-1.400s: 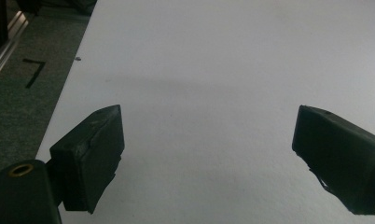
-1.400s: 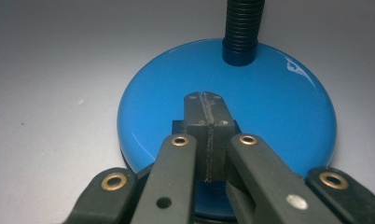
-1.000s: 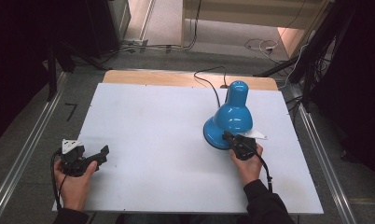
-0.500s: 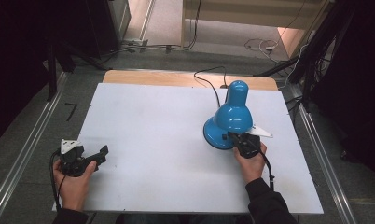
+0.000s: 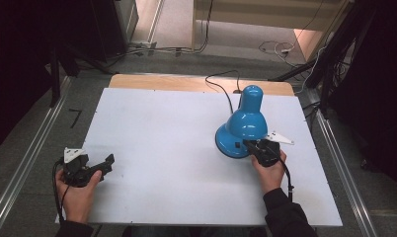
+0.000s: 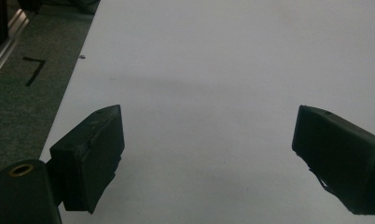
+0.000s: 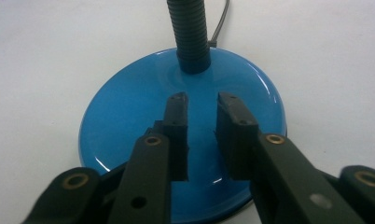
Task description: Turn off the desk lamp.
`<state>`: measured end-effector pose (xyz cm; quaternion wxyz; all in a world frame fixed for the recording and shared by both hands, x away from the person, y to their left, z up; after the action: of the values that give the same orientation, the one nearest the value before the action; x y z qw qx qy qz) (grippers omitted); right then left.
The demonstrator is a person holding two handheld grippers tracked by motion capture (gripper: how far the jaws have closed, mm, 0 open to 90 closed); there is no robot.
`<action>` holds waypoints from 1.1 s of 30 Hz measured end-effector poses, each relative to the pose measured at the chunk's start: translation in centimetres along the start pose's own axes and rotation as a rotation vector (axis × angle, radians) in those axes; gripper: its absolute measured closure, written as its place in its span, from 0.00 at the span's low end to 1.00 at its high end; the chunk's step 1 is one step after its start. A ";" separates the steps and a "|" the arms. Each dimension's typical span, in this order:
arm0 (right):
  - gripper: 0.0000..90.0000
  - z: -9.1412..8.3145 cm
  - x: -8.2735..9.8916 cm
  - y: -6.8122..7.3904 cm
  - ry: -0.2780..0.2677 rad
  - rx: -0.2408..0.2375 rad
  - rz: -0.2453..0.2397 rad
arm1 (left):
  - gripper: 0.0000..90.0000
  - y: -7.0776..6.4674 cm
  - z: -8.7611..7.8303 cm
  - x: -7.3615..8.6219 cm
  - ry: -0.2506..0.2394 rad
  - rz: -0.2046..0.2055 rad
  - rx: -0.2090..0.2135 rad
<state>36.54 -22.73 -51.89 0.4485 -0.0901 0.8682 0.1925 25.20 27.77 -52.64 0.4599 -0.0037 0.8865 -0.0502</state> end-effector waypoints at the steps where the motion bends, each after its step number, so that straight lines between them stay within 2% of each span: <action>1: 0.75 0.0 0.0 -0.1 -0.002 -0.002 -0.001 | 0.11 0.0 0.0 0.0 0.000 -0.001 0.000; 6: 0.58 -0.1 -0.1 -0.6 0.018 -0.006 0.020 | 0.11 0.0 0.0 0.0 0.002 0.000 0.001; 11: 0.51 -0.3 -0.2 -0.8 0.023 -0.014 0.023 | 0.11 0.0 0.0 0.0 0.001 0.001 -0.001; 15: 0.44 -0.6 -0.4 -0.9 0.003 -0.011 0.016 | 0.11 0.0 0.0 0.0 0.000 0.000 -0.001; 22: 0.38 -0.9 -0.5 -1.3 0.001 0.005 0.017 | 0.11 0.0 0.0 0.0 0.000 0.000 -0.001; 25: 0.32 -0.9 -0.5 -1.6 0.007 0.016 0.024 | 0.11 0.0 0.0 0.0 0.001 0.001 -0.001; 33: 0.28 -1.1 -0.6 -2.0 0.011 0.030 0.016 | 0.11 0.0 0.0 0.0 0.002 0.000 -0.002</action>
<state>36.67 -25.01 -51.32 0.4435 -0.0775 0.8741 0.1825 25.18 27.77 -52.67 0.4588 -0.0043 0.8872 -0.0495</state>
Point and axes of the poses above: each handheld gripper's, and its own axes: z roughly forward along the jaws, x roughly out of its underside, y roughly to its left, the point moved 3 cm from there along z, roughly forward along the jaws, and after that the axes turned 8 degrees about z, right-handed, at the moved point
